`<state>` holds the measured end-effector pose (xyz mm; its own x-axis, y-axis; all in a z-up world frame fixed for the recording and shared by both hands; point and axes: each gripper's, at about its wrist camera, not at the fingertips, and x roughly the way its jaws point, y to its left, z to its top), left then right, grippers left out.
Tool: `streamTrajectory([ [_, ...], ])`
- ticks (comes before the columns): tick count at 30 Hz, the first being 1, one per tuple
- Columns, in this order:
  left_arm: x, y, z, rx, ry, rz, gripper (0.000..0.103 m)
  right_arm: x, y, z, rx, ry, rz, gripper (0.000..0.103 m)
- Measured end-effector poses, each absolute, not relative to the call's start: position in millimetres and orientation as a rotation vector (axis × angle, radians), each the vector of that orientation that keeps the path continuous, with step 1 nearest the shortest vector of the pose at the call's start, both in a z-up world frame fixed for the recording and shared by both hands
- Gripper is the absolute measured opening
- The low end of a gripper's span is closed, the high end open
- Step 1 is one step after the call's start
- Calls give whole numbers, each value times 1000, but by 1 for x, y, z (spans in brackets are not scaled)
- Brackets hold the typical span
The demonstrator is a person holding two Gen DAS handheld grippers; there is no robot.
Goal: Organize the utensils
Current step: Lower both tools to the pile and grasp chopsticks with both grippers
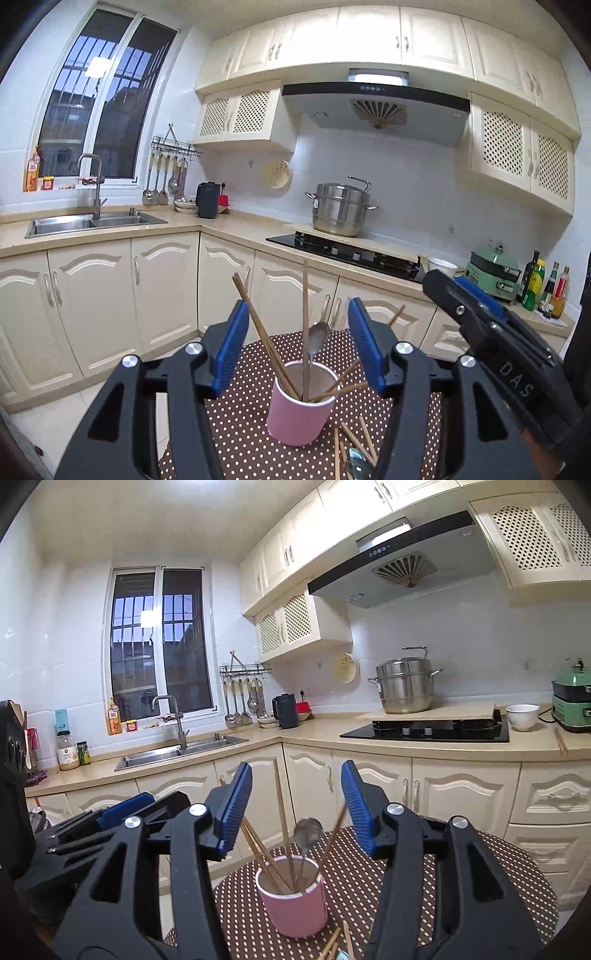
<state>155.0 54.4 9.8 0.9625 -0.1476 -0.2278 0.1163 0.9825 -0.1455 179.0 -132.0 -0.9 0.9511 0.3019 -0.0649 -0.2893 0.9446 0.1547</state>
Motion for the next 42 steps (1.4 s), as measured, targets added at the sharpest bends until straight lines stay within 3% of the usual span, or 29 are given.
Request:
streamTrajectory([
  [13,142,20,-24,-81,411,-168,61,155,-166,-40,161,229,235,56],
  [25,183,9,-111,-55,893,-237,61,165,-198,-114,174,553,176,61],
  [31,191,-2,-143,-3,992,-279,61,166,-206,-145,185,655,180,63],
  [34,194,-11,-154,36,1026,-291,48,166,-208,-156,190,690,187,63],
  [40,206,-20,-172,41,1069,-288,40,167,-208,-167,194,724,203,63],
  [42,212,-23,-177,54,1078,-282,33,168,-206,-170,192,731,210,63],
])
